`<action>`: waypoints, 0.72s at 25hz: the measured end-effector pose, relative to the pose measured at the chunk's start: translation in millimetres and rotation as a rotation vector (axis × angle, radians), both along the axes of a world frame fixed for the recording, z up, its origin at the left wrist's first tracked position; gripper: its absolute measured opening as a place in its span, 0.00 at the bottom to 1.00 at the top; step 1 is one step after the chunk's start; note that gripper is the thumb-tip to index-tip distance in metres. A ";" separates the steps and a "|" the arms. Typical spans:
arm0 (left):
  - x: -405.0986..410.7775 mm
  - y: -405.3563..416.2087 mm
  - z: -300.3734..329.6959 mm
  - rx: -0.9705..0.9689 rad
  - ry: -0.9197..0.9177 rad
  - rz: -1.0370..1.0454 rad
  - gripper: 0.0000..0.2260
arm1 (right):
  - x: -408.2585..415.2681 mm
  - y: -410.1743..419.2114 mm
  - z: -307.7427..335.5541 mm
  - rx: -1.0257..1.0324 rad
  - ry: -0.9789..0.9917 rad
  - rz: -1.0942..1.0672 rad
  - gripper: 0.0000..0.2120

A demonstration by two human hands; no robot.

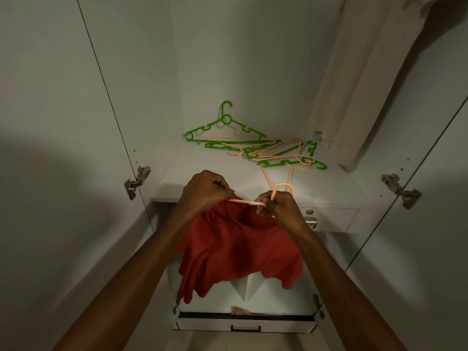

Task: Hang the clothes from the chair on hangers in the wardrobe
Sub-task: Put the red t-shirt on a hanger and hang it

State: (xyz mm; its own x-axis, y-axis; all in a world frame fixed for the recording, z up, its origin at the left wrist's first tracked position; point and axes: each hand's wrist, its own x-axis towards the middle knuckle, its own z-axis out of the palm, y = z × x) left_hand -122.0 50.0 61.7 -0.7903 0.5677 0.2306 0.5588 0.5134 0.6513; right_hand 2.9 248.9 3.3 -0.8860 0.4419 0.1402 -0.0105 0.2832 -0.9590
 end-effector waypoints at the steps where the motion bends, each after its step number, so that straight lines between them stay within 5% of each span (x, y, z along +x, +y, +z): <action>1: -4.1 -4.2 -0.4 -0.025 0.021 -0.035 0.11 | 1.8 1.8 1.7 -0.005 -0.002 0.019 0.12; 8: -19.8 -33.0 4.2 -0.191 -0.234 -0.486 0.21 | -0.4 2.8 14.8 0.093 -0.072 0.029 0.13; 18: -26.8 -24.7 -5.3 -0.107 0.041 -0.326 0.10 | -1.3 -6.1 17.7 0.225 -0.068 0.104 0.13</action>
State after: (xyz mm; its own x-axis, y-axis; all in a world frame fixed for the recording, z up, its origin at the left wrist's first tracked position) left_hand -148.7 25.3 56.5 -0.5546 0.8115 0.1842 0.7295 0.3677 0.5767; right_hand 1.6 242.8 21.0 -0.9358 0.3126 0.1631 0.0120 0.4905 -0.8714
